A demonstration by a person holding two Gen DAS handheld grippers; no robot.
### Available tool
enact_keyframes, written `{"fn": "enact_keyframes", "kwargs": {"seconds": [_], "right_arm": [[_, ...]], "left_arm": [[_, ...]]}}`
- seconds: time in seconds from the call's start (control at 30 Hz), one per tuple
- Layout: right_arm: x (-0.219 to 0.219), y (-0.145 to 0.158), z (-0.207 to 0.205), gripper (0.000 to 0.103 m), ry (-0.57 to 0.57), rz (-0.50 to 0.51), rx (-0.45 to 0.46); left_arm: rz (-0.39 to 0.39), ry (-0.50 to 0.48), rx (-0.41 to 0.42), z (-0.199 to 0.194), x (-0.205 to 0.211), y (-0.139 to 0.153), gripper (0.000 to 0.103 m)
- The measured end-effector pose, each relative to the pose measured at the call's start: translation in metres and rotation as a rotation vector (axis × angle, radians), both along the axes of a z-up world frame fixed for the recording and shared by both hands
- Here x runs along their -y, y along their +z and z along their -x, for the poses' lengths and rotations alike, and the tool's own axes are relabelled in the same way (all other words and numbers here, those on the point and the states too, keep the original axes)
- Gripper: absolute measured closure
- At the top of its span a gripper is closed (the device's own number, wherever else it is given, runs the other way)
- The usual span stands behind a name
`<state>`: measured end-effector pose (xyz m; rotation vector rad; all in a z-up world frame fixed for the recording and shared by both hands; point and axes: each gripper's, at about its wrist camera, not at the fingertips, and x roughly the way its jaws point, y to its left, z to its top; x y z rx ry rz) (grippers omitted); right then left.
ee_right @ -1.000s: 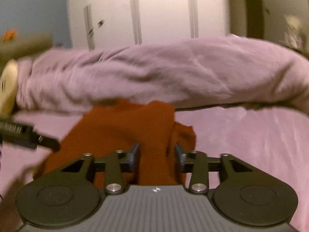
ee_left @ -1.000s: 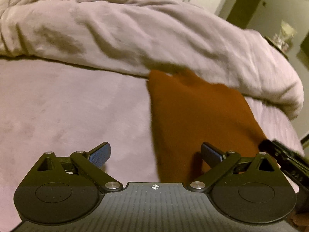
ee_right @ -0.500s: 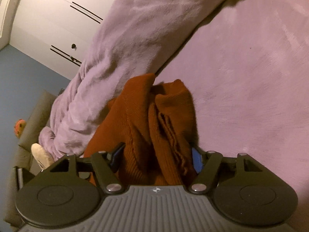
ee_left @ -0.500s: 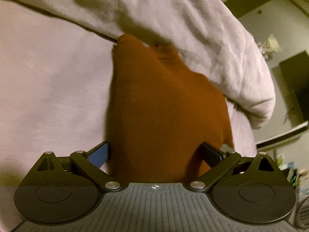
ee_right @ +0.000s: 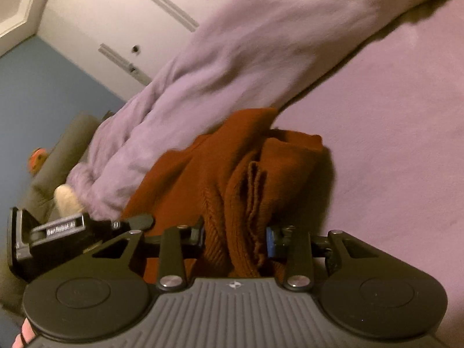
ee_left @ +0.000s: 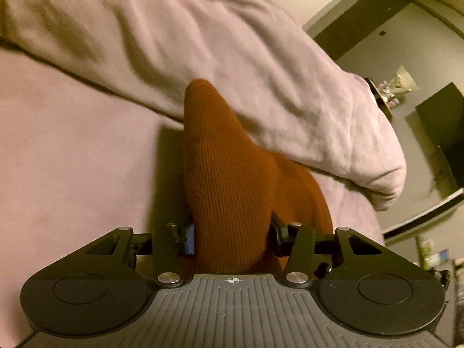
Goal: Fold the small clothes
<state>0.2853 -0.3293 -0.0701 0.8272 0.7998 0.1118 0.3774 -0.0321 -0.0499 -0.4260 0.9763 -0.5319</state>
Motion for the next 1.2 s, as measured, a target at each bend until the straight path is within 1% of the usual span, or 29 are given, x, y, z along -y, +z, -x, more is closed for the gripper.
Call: {"fn": "enact_keyframes", "kwargs": {"seconds": [0.07, 0.1, 0.13, 0.17, 0.2, 0.27, 0.3, 0.33, 0.37, 0.4, 0.47, 0.5, 0.53, 0.57, 0.6, 0.63, 0.7, 0.77, 0.83, 0.9, 0.97, 1.1, 1.2], "right_arm": [[-0.028, 0.002, 0.002, 0.068, 0.062, 0.019, 0.018], [-0.039, 0.001, 0.005, 0.068, 0.081, 0.013, 0.022], [-0.049, 0.000, 0.008, 0.068, 0.095, 0.010, 0.022], [-0.060, -0.002, 0.012, 0.066, 0.109, 0.028, 0.022], [-0.069, -0.002, 0.015, 0.059, 0.110, 0.066, 0.018], [-0.080, 0.005, 0.022, 0.051, 0.091, 0.134, 0.002], [-0.083, 0.011, 0.025, 0.051, 0.077, 0.161, 0.002], [-0.085, 0.021, 0.029, 0.051, 0.059, 0.201, 0.007], [-0.090, 0.034, 0.032, 0.051, 0.045, 0.265, 0.026], [-0.096, 0.045, 0.035, 0.051, 0.034, 0.340, 0.052], [-0.117, 0.069, 0.041, 0.052, 0.041, 0.510, 0.140], [-0.127, 0.076, 0.043, 0.053, 0.068, 0.557, 0.179], [-0.134, 0.080, 0.043, 0.056, 0.101, 0.581, 0.208], [-0.146, 0.080, 0.045, 0.059, 0.145, 0.613, 0.224], [-0.154, 0.077, 0.046, 0.063, 0.183, 0.639, 0.221], [-0.162, 0.072, 0.046, 0.065, 0.215, 0.662, 0.207], [-0.169, 0.061, 0.044, 0.071, 0.256, 0.702, 0.167], [-0.173, 0.052, 0.047, 0.072, 0.274, 0.743, 0.148], [-0.172, 0.044, 0.050, 0.072, 0.290, 0.789, 0.125], [-0.169, 0.037, 0.049, 0.072, 0.298, 0.780, 0.103], [-0.168, 0.032, 0.047, 0.072, 0.313, 0.782, 0.092], [-0.168, 0.026, 0.049, 0.072, 0.348, 0.819, 0.100], [-0.169, 0.030, 0.048, 0.072, 0.352, 0.823, 0.087]], "left_arm": [[-0.042, 0.021, 0.003, 0.012, -0.025, 0.002, 0.050], [-0.093, 0.028, 0.011, 0.021, -0.035, 0.000, 0.047], [-0.143, 0.028, 0.007, 0.029, -0.043, -0.005, 0.043], [-0.211, 0.038, -0.010, 0.037, -0.051, -0.012, 0.040], [-0.256, 0.055, -0.013, 0.044, -0.058, -0.015, 0.040], [-0.291, 0.091, 0.031, 0.057, -0.069, -0.010, 0.036], [-0.306, 0.115, 0.064, 0.065, -0.074, -0.002, 0.036], [-0.321, 0.126, 0.092, 0.071, -0.076, 0.005, 0.033], [-0.327, 0.135, 0.114, 0.075, -0.075, 0.010, 0.028], [-0.328, 0.145, 0.139, 0.081, -0.072, 0.016, 0.027], [-0.359, 0.126, 0.162, 0.086, -0.057, 0.021, 0.024], [-0.393, 0.108, 0.171, 0.090, -0.048, 0.020, 0.024], [-0.444, 0.089, 0.178, 0.093, -0.037, 0.016, 0.024], [-0.489, 0.080, 0.178, 0.095, -0.031, 0.011, 0.023], [-0.531, 0.078, 0.175, 0.098, -0.026, 0.006, 0.023], [-0.556, 0.079, 0.176, 0.101, -0.024, 0.001, 0.022], [-0.575, 0.093, 0.179, 0.104, -0.021, -0.004, 0.019], [-0.595, 0.100, 0.174, 0.105, -0.021, -0.009, 0.013], [-0.611, 0.102, 0.171, 0.105, -0.019, -0.015, 0.011], [-0.633, 0.114, 0.180, 0.106, -0.015, -0.020, 0.007], [-0.650, 0.121, 0.200, 0.110, -0.012, -0.022, 0.006], [-0.642, 0.142, 0.193, 0.108, -0.011, -0.026, 0.004], [-0.617, 0.161, 0.188, 0.116, -0.018, -0.015, 0.004]]}}
